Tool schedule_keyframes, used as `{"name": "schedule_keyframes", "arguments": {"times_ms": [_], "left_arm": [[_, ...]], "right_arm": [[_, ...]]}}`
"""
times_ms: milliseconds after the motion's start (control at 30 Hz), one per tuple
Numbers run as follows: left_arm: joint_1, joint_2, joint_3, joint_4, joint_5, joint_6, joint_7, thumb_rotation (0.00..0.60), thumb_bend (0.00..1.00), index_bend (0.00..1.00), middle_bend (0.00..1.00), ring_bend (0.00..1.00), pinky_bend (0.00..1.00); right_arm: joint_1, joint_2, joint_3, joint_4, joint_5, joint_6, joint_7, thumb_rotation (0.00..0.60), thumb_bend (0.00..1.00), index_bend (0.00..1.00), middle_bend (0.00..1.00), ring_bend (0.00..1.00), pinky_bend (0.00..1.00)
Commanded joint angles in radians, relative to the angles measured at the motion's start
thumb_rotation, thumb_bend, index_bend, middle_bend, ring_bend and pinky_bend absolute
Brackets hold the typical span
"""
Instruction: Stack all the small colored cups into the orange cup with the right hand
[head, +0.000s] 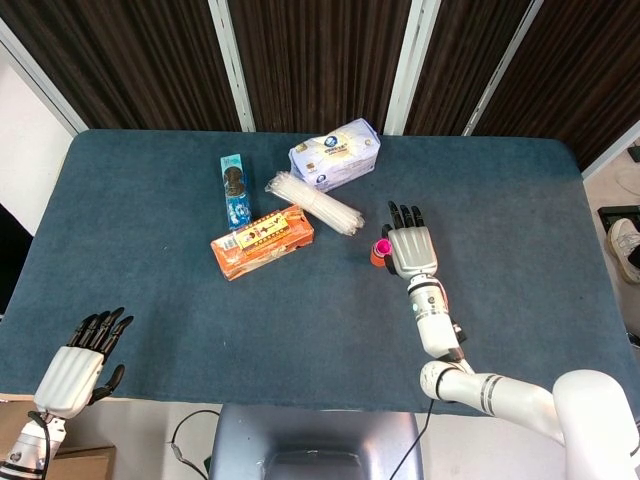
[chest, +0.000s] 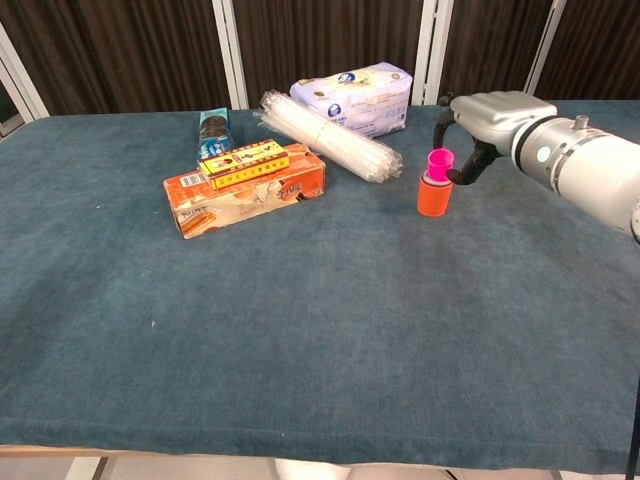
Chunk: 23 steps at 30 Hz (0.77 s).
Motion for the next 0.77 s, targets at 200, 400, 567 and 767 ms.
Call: {"name": "schedule_keyframes", "arguments": {"times_ms": [200,400,567,767], "left_arm": [[0.002,0.004,0.001,-0.001,0.004,0.007,-0.006,0.6,0.44,0.0,0.0,0.0,0.1],[0.011,0.012,0.0,-0.002,0.012,0.032,-0.02,0.6,0.44,0.0,0.0,0.0,0.1],[0.019,0.01,-0.007,0.003,0.013,0.056,-0.031,0.6,0.44,0.0,0.0,0.0,0.1],[0.01,-0.007,-0.019,0.008,-0.004,0.038,-0.015,0.6,0.46,0.0,0.0,0.0,0.1]], "right_arm": [[-0.038,0.087,-0.014,-0.133,-0.017,0.016,0.015,0.6,0.49,0.0,0.0,0.0,0.0],[-0.288,0.34,-0.174,-0.464,-0.265,0.26,0.154,0.6,0.39,0.0,0.0,0.0,0.0],[-0.587,0.5,-0.438,-0.45,-0.628,0.558,0.399,0.6,0.36,0.0,0.0,0.0,0.0],[-0.71,0.514,-0.499,-0.344,-0.748,0.659,0.551,0.6,0.35,0.0,0.0,0.0,0.0]]}}
